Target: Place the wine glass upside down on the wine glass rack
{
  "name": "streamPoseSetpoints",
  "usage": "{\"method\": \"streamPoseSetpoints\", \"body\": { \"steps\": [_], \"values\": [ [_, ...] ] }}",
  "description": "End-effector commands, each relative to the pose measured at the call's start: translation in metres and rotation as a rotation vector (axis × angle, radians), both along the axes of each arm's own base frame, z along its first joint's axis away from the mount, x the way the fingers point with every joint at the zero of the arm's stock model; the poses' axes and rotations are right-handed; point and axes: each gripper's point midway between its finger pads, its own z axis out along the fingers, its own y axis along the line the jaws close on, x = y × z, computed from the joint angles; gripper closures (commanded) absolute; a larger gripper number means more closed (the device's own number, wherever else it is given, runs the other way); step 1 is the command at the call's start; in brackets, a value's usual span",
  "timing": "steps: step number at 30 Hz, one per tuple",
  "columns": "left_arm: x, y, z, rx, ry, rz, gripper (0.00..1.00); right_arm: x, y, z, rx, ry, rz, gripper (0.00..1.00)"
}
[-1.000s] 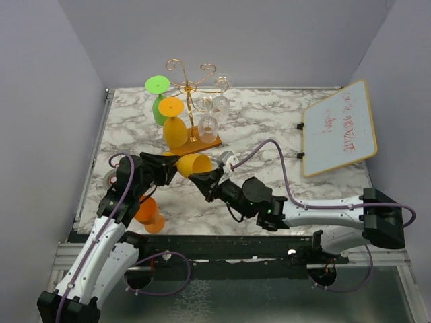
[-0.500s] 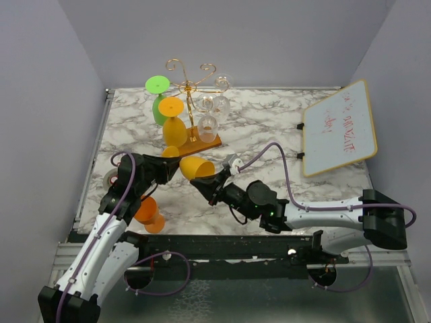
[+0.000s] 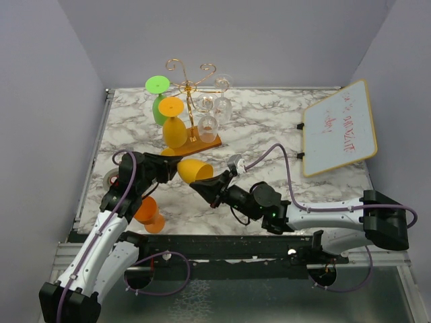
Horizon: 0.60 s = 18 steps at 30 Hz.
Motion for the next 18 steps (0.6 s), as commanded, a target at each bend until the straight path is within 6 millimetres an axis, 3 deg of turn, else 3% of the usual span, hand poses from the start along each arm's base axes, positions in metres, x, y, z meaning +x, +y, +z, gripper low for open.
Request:
{"method": "streamPoseSetpoints", "body": {
  "steps": [1,6,7,13,18],
  "values": [
    [0.004,-0.003,0.028,-0.081,-0.044,0.011,0.74,-0.032,0.005,0.018,0.095,0.009,0.149,0.99],
    [0.003,-0.001,0.034,-0.071,-0.073,0.017,1.0,-0.027,0.008,0.01,0.066,0.027,0.126,0.99],
    [0.003,0.0,0.035,-0.063,-0.079,0.019,1.0,-0.025,0.007,0.008,0.064,0.04,0.112,0.98],
    [0.003,0.009,0.043,0.031,-0.142,0.027,1.0,-0.013,-0.007,-0.003,0.032,0.134,0.027,0.58],
    [0.003,0.019,0.057,0.189,-0.249,0.021,1.0,-0.011,-0.034,-0.014,-0.041,0.22,-0.034,0.37]
  ]
}}
